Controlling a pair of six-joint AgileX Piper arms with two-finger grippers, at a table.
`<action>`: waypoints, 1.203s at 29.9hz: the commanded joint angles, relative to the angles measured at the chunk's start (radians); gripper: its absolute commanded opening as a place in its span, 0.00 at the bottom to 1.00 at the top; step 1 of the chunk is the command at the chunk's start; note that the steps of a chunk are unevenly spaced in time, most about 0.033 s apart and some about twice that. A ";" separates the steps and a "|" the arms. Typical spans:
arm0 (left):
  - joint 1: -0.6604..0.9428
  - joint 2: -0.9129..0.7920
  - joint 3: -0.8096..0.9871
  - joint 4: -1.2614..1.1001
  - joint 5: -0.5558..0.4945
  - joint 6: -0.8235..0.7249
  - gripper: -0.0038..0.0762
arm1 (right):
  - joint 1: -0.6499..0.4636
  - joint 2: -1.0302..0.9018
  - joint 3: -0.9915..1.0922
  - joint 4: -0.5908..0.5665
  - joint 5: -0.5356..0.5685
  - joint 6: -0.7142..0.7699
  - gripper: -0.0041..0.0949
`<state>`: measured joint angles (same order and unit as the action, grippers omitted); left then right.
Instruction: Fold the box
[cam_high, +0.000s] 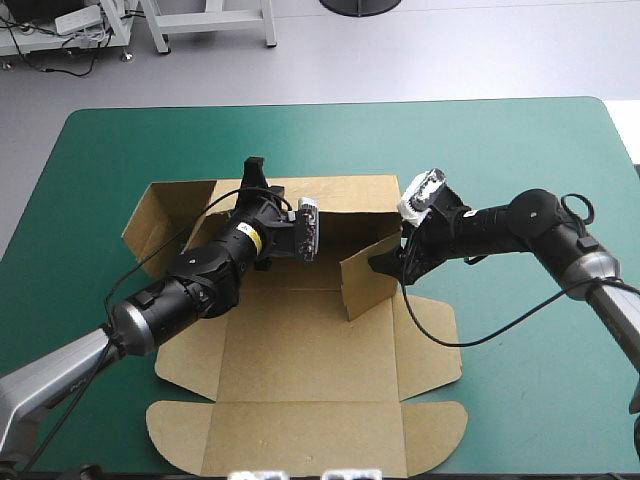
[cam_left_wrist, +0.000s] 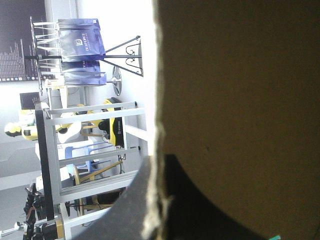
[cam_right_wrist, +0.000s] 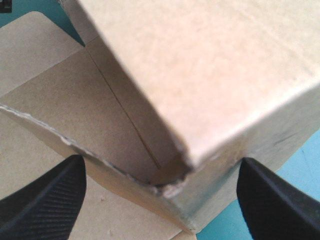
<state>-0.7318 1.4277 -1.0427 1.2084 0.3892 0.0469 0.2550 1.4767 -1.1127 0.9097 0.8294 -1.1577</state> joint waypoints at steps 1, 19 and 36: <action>-0.010 -0.033 -0.022 0.015 -0.017 -0.065 0.04 | 0.033 -0.032 -0.028 0.059 -0.074 0.037 0.76; -0.084 -0.033 -0.028 -0.044 0.081 -0.107 0.06 | 0.042 -0.057 -0.046 -0.053 -0.232 0.251 0.70; -0.092 -0.033 -0.060 -0.235 0.076 0.010 0.06 | 0.047 -0.053 -0.048 0.035 -0.107 0.257 0.02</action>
<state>-0.8069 1.4227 -1.0750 1.0604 0.5439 0.0101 0.2933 1.4591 -1.1257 0.8333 0.6417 -0.8858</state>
